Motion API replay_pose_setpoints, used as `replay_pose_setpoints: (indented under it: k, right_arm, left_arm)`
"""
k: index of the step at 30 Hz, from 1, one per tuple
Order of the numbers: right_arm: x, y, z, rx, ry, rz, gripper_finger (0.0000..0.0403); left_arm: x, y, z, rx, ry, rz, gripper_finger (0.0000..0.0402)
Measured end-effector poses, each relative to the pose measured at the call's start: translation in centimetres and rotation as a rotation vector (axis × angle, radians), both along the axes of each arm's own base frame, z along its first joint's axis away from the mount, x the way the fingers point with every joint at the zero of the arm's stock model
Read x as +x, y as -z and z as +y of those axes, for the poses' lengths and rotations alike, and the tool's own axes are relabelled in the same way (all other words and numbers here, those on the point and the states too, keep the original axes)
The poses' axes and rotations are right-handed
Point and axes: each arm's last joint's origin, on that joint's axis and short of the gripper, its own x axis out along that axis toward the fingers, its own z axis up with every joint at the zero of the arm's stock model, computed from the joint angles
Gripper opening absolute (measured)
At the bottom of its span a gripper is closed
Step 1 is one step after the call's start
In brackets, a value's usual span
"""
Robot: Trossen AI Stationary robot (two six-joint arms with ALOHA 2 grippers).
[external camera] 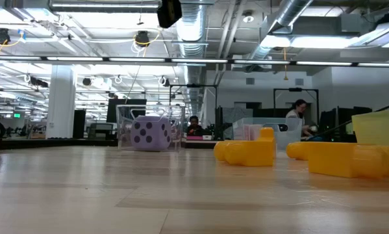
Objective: Pick & Place Toys
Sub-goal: Put the pink deck of cards into the right transparent bin
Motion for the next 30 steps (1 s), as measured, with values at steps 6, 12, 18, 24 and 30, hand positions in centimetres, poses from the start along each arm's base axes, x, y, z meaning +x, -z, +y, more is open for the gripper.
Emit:
replay_pose_setpoints:
  k: [6,12,18,24,30]
  right_arm:
    - [1.8,0.7,0.1,-0.032,-0.007,0.104,0.0211]
    - [3.4,1.0,0.2,-0.043,-0.028,0.137,0.0211]
    - [3.3,0.8,0.0,-0.042,-0.024,0.141,0.0208]
    - [3.1,0.9,0.0,-0.048,-0.028,0.155,0.0169]
    - [3.1,0.9,0.0,-0.050,-0.027,0.158,0.0103]
  left_arm:
    - [0.0,0.1,-0.3,0.012,-0.005,0.005,0.0060]
    - [0.0,0.1,-0.3,0.014,-0.011,0.003,0.0060]
    - [-0.1,0.0,-0.4,0.014,-0.009,0.004,0.0060]
    - [-0.1,0.0,-0.4,0.030,-0.003,-0.004,0.0060]
    - [-0.1,0.0,-0.4,0.029,0.002,-0.006,0.0060]
